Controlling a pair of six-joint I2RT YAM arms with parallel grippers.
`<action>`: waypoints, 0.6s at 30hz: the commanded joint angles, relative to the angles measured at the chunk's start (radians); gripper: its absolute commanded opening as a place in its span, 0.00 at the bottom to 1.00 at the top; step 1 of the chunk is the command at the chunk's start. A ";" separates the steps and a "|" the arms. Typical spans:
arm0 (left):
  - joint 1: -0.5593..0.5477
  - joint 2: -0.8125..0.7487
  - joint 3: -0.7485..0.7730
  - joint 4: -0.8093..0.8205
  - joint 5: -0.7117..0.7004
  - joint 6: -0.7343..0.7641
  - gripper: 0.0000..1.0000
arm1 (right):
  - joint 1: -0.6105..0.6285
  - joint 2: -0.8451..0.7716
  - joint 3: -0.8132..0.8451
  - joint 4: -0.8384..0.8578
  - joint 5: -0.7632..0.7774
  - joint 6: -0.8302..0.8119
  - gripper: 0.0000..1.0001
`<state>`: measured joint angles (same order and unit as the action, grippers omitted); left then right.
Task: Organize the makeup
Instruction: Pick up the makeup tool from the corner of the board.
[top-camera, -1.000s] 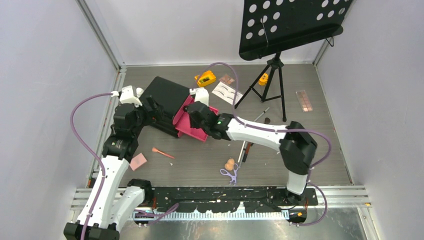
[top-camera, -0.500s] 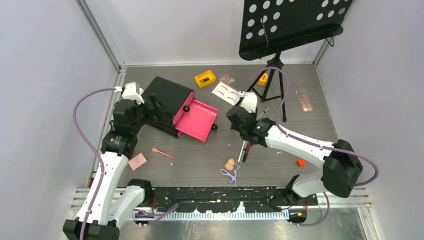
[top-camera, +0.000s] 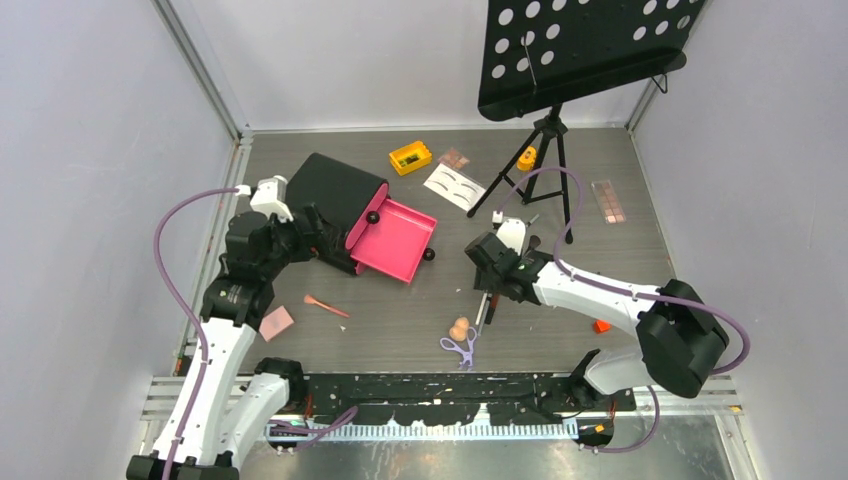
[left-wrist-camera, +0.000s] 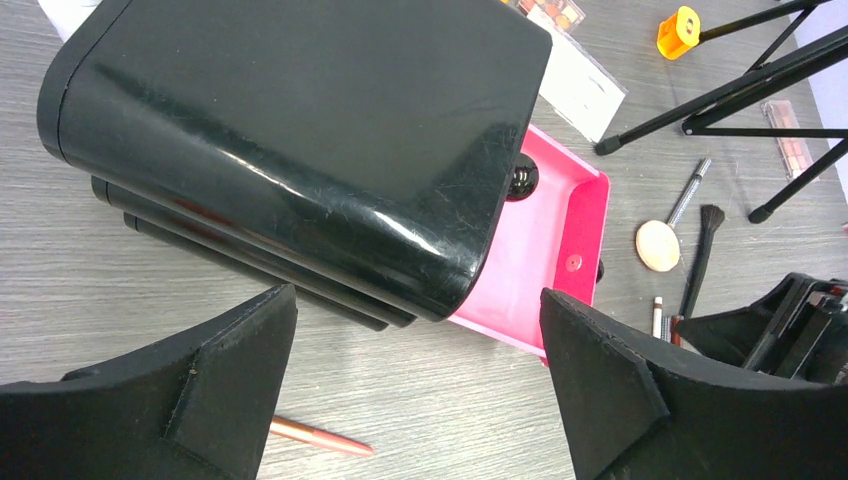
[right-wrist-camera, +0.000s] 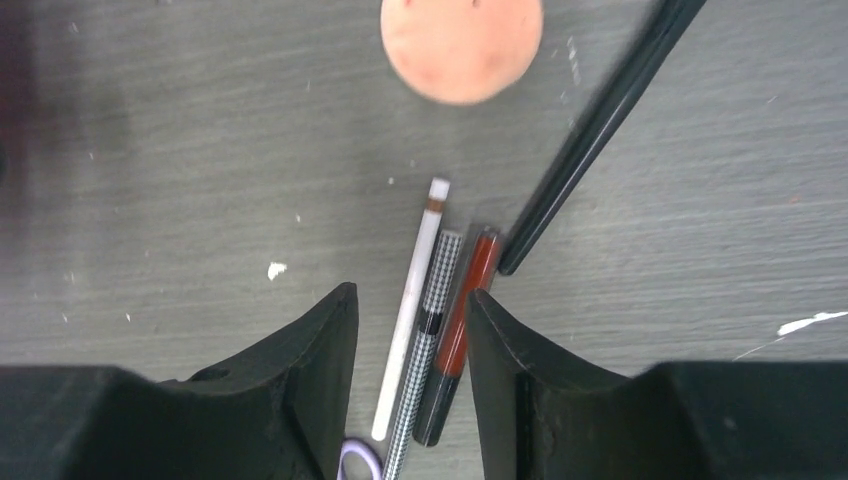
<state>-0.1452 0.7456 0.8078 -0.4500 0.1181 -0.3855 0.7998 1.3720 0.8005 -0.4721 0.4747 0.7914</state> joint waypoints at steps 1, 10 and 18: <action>-0.004 -0.015 -0.001 0.008 0.021 0.002 0.93 | 0.008 -0.025 -0.030 0.026 -0.131 0.081 0.47; -0.004 -0.040 -0.023 0.016 0.018 -0.001 0.93 | 0.047 -0.069 -0.031 0.007 -0.220 0.113 0.41; -0.004 -0.056 -0.020 0.009 0.042 -0.010 0.93 | 0.226 -0.031 0.039 -0.040 -0.234 0.158 0.57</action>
<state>-0.1452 0.7078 0.7834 -0.4500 0.1276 -0.3889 0.9634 1.3228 0.7746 -0.4751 0.2260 0.8932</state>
